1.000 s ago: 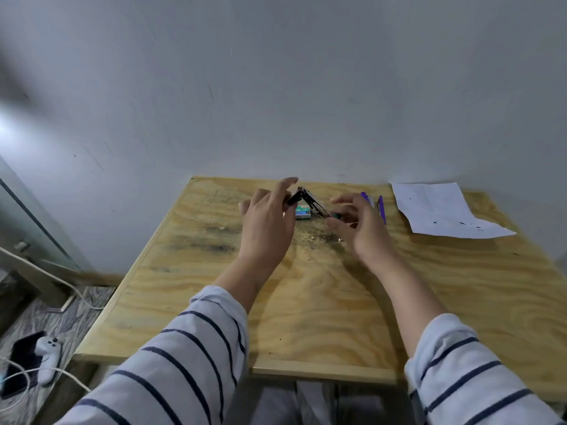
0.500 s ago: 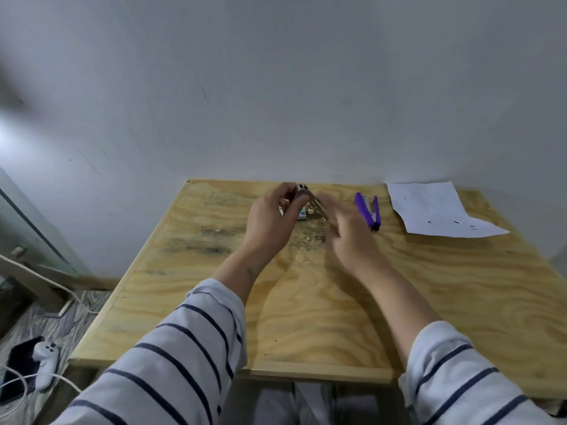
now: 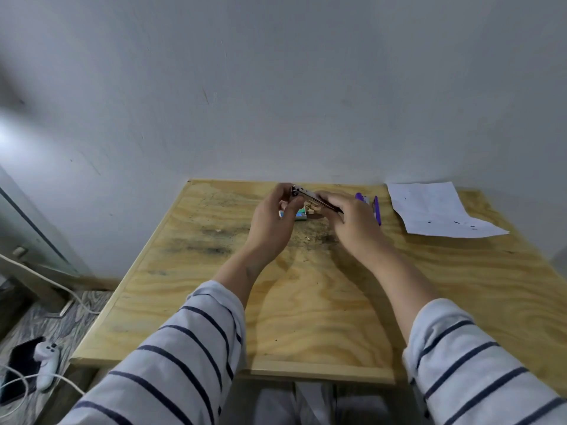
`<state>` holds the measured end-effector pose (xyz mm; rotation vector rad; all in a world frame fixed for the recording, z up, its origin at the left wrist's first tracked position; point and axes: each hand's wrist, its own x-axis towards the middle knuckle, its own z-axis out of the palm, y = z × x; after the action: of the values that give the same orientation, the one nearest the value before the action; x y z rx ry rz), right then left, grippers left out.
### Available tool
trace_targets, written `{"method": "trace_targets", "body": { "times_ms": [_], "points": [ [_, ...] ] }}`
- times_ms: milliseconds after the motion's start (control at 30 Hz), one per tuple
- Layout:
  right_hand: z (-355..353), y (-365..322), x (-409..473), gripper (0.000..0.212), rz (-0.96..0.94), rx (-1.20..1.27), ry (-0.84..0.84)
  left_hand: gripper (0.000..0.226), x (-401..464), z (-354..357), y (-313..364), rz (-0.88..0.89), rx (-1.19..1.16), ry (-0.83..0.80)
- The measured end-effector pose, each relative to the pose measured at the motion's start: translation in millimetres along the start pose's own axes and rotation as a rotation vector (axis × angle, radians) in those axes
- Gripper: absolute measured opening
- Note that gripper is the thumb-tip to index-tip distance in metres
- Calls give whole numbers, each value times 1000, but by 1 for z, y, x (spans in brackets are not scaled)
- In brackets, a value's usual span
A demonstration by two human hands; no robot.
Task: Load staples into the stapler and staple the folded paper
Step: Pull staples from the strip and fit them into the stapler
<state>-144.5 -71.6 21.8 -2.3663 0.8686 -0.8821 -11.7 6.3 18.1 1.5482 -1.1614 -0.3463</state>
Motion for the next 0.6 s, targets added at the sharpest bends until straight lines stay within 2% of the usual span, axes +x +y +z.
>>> {"method": "trace_targets", "body": {
  "times_ms": [133,233,267,367,400,467,500,600],
  "points": [
    [-13,-5,17,43,-159,-337,-27,15,-4,-12,-12,27,108,-62],
    [-16,-13,24,44,-151,-306,-110,14,-5,-15,-16,33,166,-46],
    [-15,-16,24,47,-143,-269,-77,15,-5,-15,-16,31,172,-31],
    [-11,-22,13,66,-184,-326,193,15,-6,-13,-16,23,168,26],
    [-9,-23,9,72,-205,-384,175,14,-6,-13,-16,18,156,45],
    [-2,-26,1,78,-225,-515,-27,15,-6,-11,-15,10,151,67],
    [1,-24,-2,78,-212,-534,-70,15,-5,-10,-14,3,160,67],
    [-3,-21,-1,76,-214,-578,70,16,-5,-9,-9,4,174,54]
  ]
}}
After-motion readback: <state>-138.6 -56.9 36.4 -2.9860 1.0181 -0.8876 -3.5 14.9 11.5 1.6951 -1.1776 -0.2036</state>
